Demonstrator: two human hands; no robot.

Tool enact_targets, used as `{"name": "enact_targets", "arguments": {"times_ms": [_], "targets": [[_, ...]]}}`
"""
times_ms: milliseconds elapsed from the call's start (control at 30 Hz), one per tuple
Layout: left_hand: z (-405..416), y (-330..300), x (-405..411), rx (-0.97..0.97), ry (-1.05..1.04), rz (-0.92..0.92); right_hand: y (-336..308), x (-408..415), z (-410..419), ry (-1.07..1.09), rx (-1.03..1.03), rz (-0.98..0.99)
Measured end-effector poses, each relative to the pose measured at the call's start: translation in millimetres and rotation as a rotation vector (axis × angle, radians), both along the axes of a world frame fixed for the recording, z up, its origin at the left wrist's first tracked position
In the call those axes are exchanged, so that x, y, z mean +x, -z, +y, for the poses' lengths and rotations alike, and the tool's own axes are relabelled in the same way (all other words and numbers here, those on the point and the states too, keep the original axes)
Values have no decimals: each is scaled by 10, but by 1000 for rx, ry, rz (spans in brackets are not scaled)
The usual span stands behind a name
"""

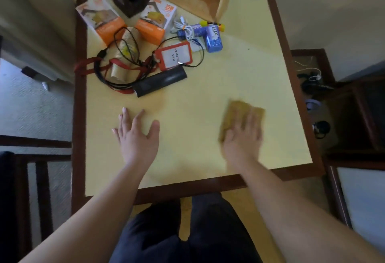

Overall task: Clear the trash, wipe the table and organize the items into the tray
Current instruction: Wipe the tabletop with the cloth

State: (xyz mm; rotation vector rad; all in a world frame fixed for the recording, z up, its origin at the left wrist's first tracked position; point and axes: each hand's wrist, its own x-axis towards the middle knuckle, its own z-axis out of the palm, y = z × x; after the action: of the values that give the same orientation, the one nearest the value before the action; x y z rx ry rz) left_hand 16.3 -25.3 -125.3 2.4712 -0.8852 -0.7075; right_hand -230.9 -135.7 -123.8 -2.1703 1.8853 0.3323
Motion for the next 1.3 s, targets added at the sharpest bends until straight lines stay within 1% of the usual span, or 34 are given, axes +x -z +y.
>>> {"name": "enact_targets", "arguments": {"times_ms": [33,100,133,167,200,233,267,300,367,400,433,467,500,533,633,700,833,900,967,1000,1067,1133,1167,1200,1267,1300], "targets": [[54,-55,48,-8,14,44,-21,270,208,-278,25,-22],[193,-179,162,6,50,104,-60,497,532,-996,151,-116],[278,-226,223,16,80,109,-56,445,474,-1271,204,-153],[376,-254,289,23,109,96,-27,372,295,-1390,205,-177],[482,-263,353,29,130,68,54,282,54,-1352,159,-189],[590,-260,413,39,139,36,145,215,-225,-1196,89,-211],[692,-245,462,56,135,11,173,174,-510,-942,0,-237],[783,-242,496,77,120,-4,155,160,-755,-648,-66,-210],[932,-215,526,103,97,-24,64,295,-1021,-143,-65,-121],[990,-200,528,109,102,-35,33,454,-1016,27,-56,-112],[1035,-186,522,109,117,-45,31,640,-933,119,-48,-118],[1069,-169,517,103,136,-53,29,837,-793,147,-35,-125],[1094,-156,516,91,150,-56,55,1012,-611,107,-30,-132],[1115,-146,518,76,156,-57,75,1164,-381,3,-31,-126],[1169,-158,547,26,126,-26,105,1450,415,-428,12,-140],[1228,-186,565,12,87,0,41,1604,808,-651,85,-187],[1412,-250,604,-13,15,10,90,2229,944,-948,122,-232],[1515,-300,634,-15,-34,44,119,2692,822,-1032,108,-229],[1609,-367,668,-25,-78,73,103,3147,645,-1060,100,-185],[1653,-406,695,-36,-95,76,109,3339,572,-1045,105,-148],[1722,-487,763,-76,-139,78,113,3582,534,-945,106,-105],[1785,-563,857,-139,-195,65,109,3583,777,-862,80,-126],[1815,-594,914,-169,-218,55,91,3471,997,-896,72,-158],[1839,-629,969,-193,-239,52,75,3287,1244,-1007,113,-182],[1892,-695,1084,-216,-270,47,38,2768,1723,-1350,277,-209],[1915,-729,1135,-216,-272,36,15,2523,1834,-1527,331,-221]]}}
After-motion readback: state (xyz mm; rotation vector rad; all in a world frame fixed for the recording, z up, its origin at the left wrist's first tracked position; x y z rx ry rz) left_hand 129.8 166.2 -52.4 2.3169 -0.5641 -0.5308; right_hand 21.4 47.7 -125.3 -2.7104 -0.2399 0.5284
